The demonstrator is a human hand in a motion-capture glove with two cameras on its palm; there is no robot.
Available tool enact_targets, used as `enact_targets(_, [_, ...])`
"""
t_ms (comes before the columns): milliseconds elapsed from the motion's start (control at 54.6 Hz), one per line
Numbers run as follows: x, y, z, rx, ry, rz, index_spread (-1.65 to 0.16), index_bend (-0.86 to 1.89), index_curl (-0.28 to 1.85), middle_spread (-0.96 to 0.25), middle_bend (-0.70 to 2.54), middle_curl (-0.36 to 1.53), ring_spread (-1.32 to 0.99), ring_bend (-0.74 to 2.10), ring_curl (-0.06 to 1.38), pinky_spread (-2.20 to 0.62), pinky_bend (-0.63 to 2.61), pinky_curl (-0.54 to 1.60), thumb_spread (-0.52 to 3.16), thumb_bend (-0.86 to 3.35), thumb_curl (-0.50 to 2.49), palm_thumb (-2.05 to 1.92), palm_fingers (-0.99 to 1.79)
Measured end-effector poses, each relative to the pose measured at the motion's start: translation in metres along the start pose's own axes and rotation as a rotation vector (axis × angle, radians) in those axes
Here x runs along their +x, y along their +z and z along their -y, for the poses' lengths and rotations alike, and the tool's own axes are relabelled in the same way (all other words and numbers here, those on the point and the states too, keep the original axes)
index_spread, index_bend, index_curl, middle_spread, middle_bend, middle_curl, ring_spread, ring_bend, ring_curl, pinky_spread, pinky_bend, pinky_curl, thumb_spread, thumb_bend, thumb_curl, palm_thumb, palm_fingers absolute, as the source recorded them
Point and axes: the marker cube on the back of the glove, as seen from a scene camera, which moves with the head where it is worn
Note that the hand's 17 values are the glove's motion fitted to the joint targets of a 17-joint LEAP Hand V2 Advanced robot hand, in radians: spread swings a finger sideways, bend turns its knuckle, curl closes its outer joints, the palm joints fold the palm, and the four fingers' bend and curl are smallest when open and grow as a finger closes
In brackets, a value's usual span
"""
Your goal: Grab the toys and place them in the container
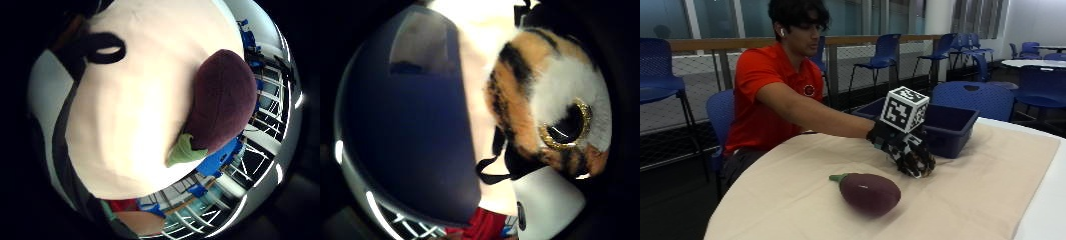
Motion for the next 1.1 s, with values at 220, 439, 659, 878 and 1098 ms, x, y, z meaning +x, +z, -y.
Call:
enact_targets(220, [0.008,-0.019,-0.024,0.079,0.043,0.017,-0.39,0.24,0.34,-0.13,0.23,0.17,-0.31,0.84,0.42,-0.38,1.26,0.34,1.29,0.18,0.44,0.47,0.69])
enact_targets(439, [0.039,-0.078,-0.066,0.166,0.079,0.059,-0.4,0.18,0.38,-0.25,0.28,0.23,-0.44,0.77,0.41,-0.45,1.14,0.33,1.08,0.16,0.55,0.58,0.79])
enact_targets(659, [-0.019,-0.122,-0.102,0.225,-0.054,0.082,-0.42,0.17,0.4,-0.32,0.26,0.27,-0.5,0.72,0.4,-0.47,1.08,0.33,0.92,0.1,0.63,0.61,0.83])
enact_targets(878, [-0.1,-0.138,-0.125,0.259,-0.194,0.125,-0.43,0.15,0.41,-0.34,0.22,0.3,-0.52,0.7,0.4,-0.48,1.05,0.34,0.85,0.05,0.7,0.63,0.85])
enact_targets(1098, [-0.157,-0.14,-0.132,0.274,-0.27,0.181,-0.42,0.12,0.38,-0.34,0.15,0.31,-0.51,0.7,0.41,-0.48,1.08,0.36,0.94,0.0,0.7,0.6,0.81])
